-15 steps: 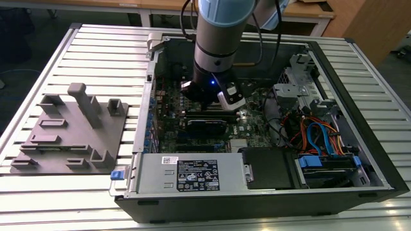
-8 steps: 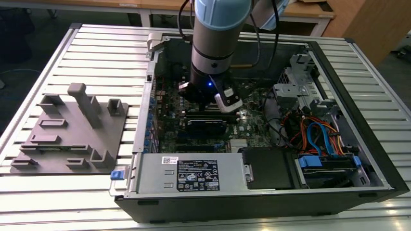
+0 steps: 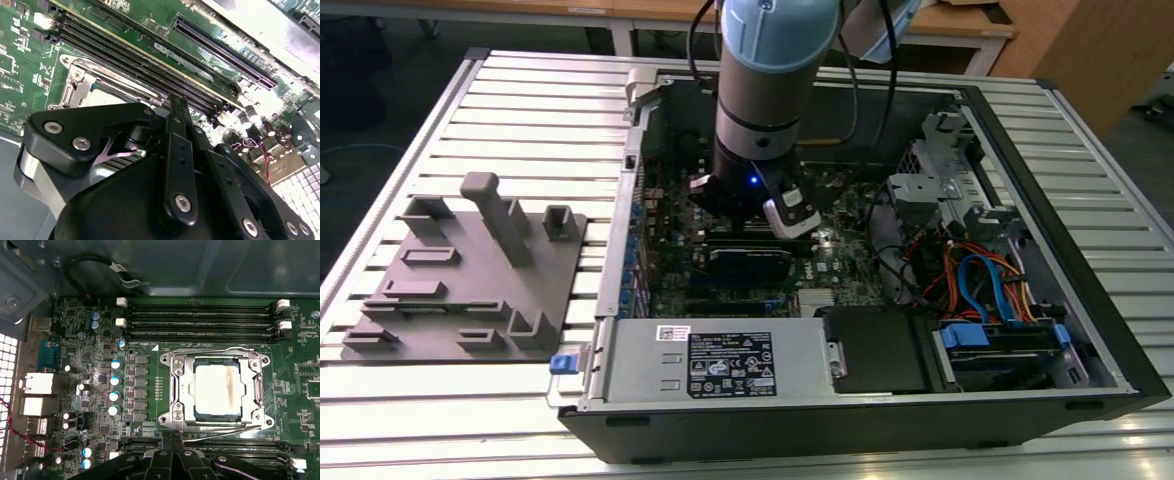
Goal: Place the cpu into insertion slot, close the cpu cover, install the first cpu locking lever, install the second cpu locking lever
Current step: 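Install the second cpu locking lever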
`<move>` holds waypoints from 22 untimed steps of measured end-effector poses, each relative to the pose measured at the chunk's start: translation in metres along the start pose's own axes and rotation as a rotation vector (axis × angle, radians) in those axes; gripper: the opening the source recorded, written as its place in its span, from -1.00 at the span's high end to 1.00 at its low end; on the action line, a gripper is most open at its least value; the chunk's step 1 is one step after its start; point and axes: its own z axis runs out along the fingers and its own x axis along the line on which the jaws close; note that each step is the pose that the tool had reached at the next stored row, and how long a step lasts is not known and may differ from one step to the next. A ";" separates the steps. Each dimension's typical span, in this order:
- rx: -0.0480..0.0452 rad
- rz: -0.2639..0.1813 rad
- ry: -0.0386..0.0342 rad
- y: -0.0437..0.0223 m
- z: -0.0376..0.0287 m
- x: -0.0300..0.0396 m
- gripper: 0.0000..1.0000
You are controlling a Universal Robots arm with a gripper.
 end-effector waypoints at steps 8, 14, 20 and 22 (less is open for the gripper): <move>-0.0212 -0.001 0.0001 -0.0010 0.0050 0.0006 0.80; -0.0358 -0.001 0.0002 -0.0014 0.0073 0.0023 0.80; -0.0489 -0.001 0.0002 -0.0018 0.0098 0.0030 0.80; -0.0533 -0.001 0.0004 -0.0021 0.0105 0.0031 0.80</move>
